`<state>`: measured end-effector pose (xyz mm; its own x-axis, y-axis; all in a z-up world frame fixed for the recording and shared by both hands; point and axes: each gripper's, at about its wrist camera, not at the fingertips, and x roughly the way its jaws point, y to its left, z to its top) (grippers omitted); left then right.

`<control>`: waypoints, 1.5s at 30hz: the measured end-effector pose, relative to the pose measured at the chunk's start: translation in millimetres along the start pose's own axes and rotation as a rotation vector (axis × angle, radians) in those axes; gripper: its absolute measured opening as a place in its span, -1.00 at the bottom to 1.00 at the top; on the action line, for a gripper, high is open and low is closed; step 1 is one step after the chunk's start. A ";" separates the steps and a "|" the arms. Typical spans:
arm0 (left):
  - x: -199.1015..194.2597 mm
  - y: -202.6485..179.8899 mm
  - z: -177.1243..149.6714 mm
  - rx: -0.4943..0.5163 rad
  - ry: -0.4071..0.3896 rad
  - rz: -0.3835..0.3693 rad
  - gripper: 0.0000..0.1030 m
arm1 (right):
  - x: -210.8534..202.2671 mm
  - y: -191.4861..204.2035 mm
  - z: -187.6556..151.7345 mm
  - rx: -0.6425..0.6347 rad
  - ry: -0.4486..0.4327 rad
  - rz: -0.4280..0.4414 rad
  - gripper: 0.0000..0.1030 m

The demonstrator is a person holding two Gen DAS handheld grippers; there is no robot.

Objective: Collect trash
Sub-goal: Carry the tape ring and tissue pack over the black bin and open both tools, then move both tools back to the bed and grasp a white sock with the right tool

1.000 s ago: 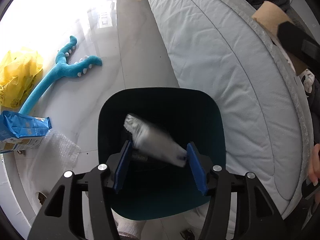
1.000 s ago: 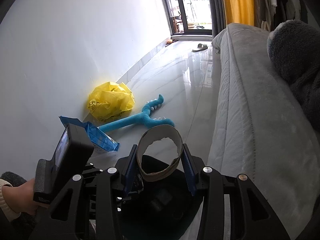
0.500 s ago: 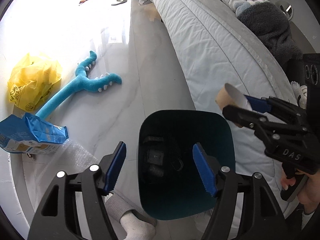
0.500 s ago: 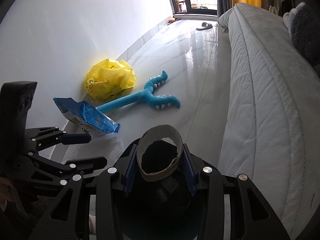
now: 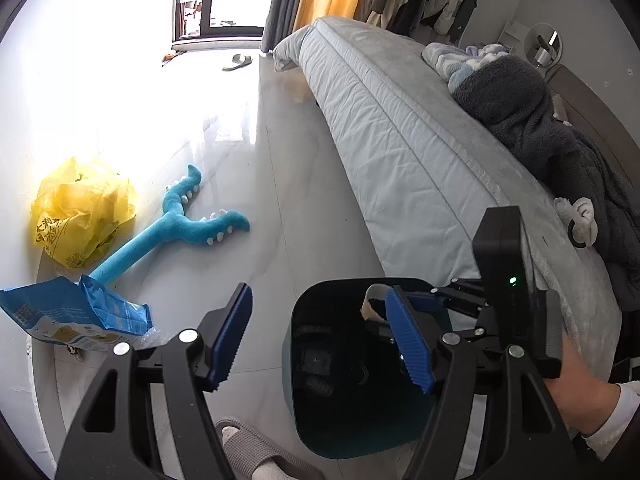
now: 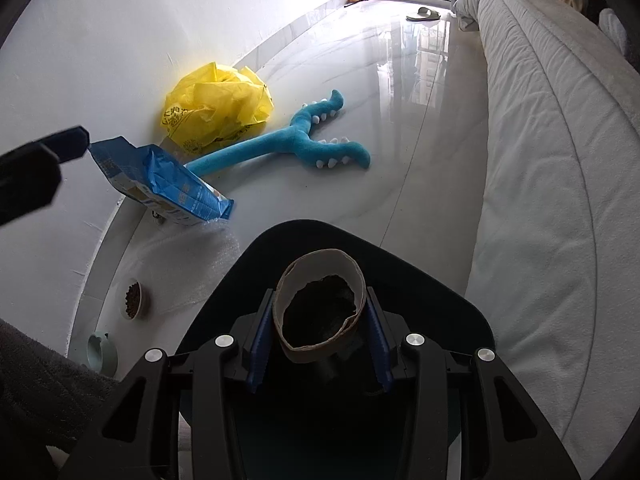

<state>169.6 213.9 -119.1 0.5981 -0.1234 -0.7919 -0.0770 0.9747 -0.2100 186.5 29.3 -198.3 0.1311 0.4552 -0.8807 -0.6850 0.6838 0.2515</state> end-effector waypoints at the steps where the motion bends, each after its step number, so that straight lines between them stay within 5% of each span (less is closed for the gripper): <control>1: -3.2 -0.3 1.3 0.003 -0.011 -0.002 0.39 | 2.5 0.0 -0.9 -0.001 0.010 -0.002 -0.16; 5: -14.1 -3.9 6.3 0.012 -0.054 -0.018 0.33 | 10.6 1.5 -5.1 -0.010 0.049 -0.005 -0.15; 9: -22.4 -9.1 12.9 0.011 -0.088 -0.034 0.33 | 16.2 3.5 -10.7 -0.019 0.083 -0.009 0.22; 12: -29.7 -16.5 19.2 0.013 -0.118 -0.041 0.32 | 10.5 4.3 -10.3 -0.020 0.080 -0.013 0.23; 30: -62.8 -88.3 55.9 0.064 -0.303 -0.069 0.33 | -117.7 -26.0 0.0 0.015 -0.235 0.056 0.40; 45: -29.2 -166.8 60.5 0.110 -0.265 -0.138 0.38 | -201.1 -124.3 -39.8 0.137 -0.378 -0.080 0.44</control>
<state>213.2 66.2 -26.2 0.7851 -0.2170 -0.5801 0.0974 0.9682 -0.2303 216.7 -169.9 -68.4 0.4515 0.5574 -0.6967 -0.5635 0.7835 0.2617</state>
